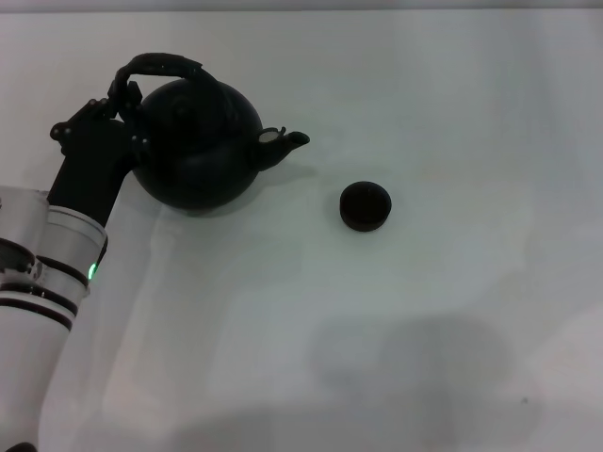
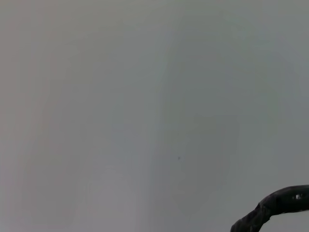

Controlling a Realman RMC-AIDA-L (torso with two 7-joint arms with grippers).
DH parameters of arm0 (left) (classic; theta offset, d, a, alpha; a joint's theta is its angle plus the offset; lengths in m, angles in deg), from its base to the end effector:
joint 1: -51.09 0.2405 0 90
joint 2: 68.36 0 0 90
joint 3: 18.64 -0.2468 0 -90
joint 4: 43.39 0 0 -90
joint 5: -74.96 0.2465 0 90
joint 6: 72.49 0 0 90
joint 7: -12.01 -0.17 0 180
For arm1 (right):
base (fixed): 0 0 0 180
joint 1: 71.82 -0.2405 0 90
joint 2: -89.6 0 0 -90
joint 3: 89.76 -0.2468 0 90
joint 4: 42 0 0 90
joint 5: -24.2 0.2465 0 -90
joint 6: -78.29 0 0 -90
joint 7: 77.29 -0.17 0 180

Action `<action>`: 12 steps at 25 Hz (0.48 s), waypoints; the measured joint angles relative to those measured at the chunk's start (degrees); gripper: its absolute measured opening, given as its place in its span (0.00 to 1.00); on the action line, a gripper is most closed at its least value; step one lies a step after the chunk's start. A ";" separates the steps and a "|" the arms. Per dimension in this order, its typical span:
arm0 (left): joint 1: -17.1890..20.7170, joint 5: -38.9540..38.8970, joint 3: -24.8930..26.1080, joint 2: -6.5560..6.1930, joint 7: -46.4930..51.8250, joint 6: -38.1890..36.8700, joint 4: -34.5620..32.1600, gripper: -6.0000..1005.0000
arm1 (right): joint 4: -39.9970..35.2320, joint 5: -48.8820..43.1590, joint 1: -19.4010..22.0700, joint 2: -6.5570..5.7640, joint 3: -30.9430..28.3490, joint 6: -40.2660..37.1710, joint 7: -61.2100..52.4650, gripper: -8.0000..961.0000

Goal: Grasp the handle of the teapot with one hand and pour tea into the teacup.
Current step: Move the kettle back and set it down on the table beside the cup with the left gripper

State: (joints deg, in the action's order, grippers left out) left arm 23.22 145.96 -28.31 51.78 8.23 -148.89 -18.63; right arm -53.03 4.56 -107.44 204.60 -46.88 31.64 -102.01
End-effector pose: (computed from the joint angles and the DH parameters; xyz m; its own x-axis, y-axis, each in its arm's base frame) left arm -0.2956 0.3170 -0.1087 0.6486 0.0079 0.7611 0.7442 -0.2164 -0.6320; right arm 0.3740 0.4593 0.0914 0.5435 0.0633 -0.8370 -0.8304 0.1858 -0.5252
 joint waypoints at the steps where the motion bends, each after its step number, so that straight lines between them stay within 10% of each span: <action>1: 0.00 0.01 0.00 0.00 0.00 0.01 0.05 0.10 | -0.02 -0.08 -0.07 -0.01 0.00 0.01 0.02 0.88; 12: 0.27 0.02 0.00 -0.07 0.00 1.80 -0.25 0.10 | -0.05 -0.02 -0.11 -0.04 0.00 0.08 0.03 0.88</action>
State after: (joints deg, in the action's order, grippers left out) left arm 23.49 145.98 -28.31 51.71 8.24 -147.08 -18.88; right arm -53.08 4.55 -107.55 204.55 -46.87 31.72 -101.98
